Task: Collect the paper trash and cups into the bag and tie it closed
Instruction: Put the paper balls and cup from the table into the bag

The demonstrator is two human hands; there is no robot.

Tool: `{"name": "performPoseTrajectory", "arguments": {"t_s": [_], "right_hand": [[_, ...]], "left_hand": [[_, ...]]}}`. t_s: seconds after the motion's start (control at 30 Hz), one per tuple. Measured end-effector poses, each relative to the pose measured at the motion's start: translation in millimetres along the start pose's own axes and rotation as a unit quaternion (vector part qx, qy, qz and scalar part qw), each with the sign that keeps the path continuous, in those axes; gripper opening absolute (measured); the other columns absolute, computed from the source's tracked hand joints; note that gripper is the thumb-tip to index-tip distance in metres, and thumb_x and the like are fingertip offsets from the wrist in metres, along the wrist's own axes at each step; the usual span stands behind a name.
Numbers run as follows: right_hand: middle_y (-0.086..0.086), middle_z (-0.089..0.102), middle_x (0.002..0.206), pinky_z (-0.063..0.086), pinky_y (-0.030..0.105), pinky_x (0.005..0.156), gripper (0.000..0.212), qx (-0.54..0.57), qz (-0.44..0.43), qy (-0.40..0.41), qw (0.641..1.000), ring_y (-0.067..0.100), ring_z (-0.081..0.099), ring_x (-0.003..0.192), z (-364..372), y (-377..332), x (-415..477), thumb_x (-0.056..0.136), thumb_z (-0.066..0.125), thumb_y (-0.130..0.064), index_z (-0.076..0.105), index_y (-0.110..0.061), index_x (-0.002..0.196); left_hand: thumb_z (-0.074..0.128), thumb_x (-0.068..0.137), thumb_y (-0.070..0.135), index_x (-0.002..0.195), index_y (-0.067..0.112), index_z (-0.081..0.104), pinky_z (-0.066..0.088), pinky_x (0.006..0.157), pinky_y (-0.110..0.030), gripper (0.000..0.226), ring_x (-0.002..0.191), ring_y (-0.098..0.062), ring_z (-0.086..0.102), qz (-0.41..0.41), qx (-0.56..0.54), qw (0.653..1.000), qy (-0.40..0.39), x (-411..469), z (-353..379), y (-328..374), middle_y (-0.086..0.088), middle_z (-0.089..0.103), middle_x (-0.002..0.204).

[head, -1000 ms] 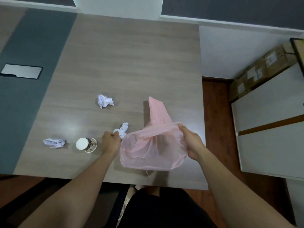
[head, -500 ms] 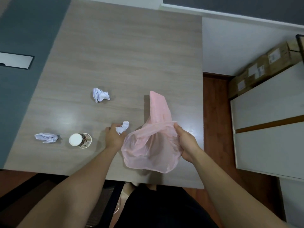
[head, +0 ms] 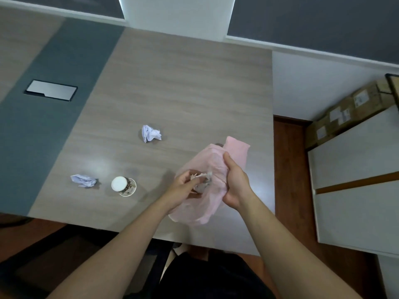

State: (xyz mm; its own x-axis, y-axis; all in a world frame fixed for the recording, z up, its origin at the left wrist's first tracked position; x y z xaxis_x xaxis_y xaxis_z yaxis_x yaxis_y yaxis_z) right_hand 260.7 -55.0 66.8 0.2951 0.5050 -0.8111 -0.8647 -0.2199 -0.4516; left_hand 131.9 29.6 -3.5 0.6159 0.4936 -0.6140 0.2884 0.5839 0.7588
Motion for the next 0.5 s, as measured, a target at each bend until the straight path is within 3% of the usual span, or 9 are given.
{"name": "performPoseTrajectory", "arguments": {"t_s": [0.07, 0.17, 0.23, 0.27, 0.33, 0.37, 0.43, 0.5], "right_hand": [[0.028, 0.077, 0.129, 0.068, 0.054, 0.091, 0.058, 0.014, 0.005, -0.027, 1.000, 0.043, 0.079, 0.115, 13, 4, -12, 0.107, 0.066, -0.053, 0.073, -0.002, 0.134], [0.025, 0.072, 0.140, 0.052, 0.056, 0.118, 0.065, 0.036, 0.004, -0.051, 0.998, 0.044, 0.069, 0.134, 25, 9, -27, 0.108, 0.064, -0.053, 0.067, -0.001, 0.146], [0.024, 0.071, 0.142, 0.051, 0.055, 0.118, 0.064, 0.054, -0.005, -0.068, 0.996, 0.042, 0.068, 0.131, 30, 9, -36, 0.110, 0.060, -0.053, 0.064, -0.003, 0.150], [0.024, 0.071, 0.142, 0.057, 0.054, 0.111, 0.062, 0.061, -0.010, -0.079, 0.995, 0.041, 0.071, 0.128, 31, 9, -39, 0.112, 0.058, -0.053, 0.065, -0.004, 0.149], [0.024, 0.077, 0.132, 0.069, 0.049, 0.087, 0.061, 0.063, -0.010, -0.095, 0.993, 0.038, 0.080, 0.112, 29, 10, -42, 0.113, 0.054, -0.055, 0.070, -0.004, 0.143], [0.024, 0.079, 0.128, 0.070, 0.049, 0.081, 0.062, 0.055, -0.010, -0.093, 0.994, 0.038, 0.082, 0.108, 27, 11, -42, 0.113, 0.053, -0.057, 0.072, -0.004, 0.140], [0.023, 0.079, 0.130, 0.067, 0.055, 0.093, 0.062, 0.022, -0.019, -0.061, 0.998, 0.040, 0.079, 0.116, 18, 16, -42, 0.111, 0.057, -0.059, 0.074, -0.007, 0.138], [0.020, 0.080, 0.130, 0.062, 0.058, 0.106, 0.060, -0.005, -0.031, -0.025, 0.999, 0.040, 0.077, 0.121, 10, 23, -38, 0.108, 0.062, -0.060, 0.076, -0.009, 0.137]], "left_hand": [[0.072, 0.105, 0.022, 0.115, 0.016, 0.071, 0.060, 0.090, -0.040, 0.012, 0.096, -0.026, 0.067, 0.029, 0.048, 0.998, 0.033, 0, 5, 4, -0.011, 0.071, 0.109], [0.069, 0.107, 0.021, 0.126, 0.016, 0.072, 0.046, 0.088, -0.026, 0.021, 0.103, -0.028, 0.065, 0.068, 0.256, 0.963, 0.055, -1, 8, 11, -0.009, 0.071, 0.109], [0.067, 0.107, 0.031, 0.144, 0.019, 0.067, 0.048, 0.109, -0.032, 0.039, 0.130, -0.029, 0.066, 0.025, 0.367, 0.928, 0.065, -2, 1, 8, -0.007, 0.071, 0.139], [0.066, 0.106, 0.041, 0.149, 0.021, 0.063, 0.044, 0.120, -0.040, 0.047, 0.141, -0.029, 0.060, -0.004, 0.423, 0.904, 0.064, -4, -4, 5, -0.006, 0.066, 0.151], [0.065, 0.103, 0.057, 0.151, 0.025, 0.060, 0.033, 0.128, -0.048, 0.057, 0.150, -0.028, 0.051, -0.034, 0.507, 0.859, 0.067, -10, -18, -1, -0.002, 0.058, 0.161], [0.068, 0.101, 0.059, 0.150, 0.026, 0.061, 0.032, 0.128, -0.048, 0.061, 0.150, -0.028, 0.051, -0.039, 0.502, 0.861, 0.075, -13, -25, -3, -0.001, 0.058, 0.160], [0.075, 0.097, 0.058, 0.151, 0.023, 0.058, 0.039, 0.124, -0.044, 0.068, 0.144, -0.029, 0.056, -0.013, 0.461, 0.884, 0.077, -20, -37, -1, -0.002, 0.060, 0.156], [0.072, 0.100, 0.059, 0.150, 0.021, 0.057, 0.044, 0.114, -0.035, 0.064, 0.138, -0.028, 0.060, 0.018, 0.466, 0.884, 0.042, -29, -42, 5, -0.001, 0.063, 0.151]]}}
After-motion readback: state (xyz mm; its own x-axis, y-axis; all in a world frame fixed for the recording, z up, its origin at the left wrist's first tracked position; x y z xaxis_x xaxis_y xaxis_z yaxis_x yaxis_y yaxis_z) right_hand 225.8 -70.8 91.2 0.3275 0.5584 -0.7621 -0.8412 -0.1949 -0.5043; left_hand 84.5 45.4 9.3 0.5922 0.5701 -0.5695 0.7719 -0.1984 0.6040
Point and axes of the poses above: each hand's wrist, its own x-axis towards the middle knuckle, its own z-axis out of the palm, y = z × x, the point moved 6 cm from there along x, towards the middle knuckle
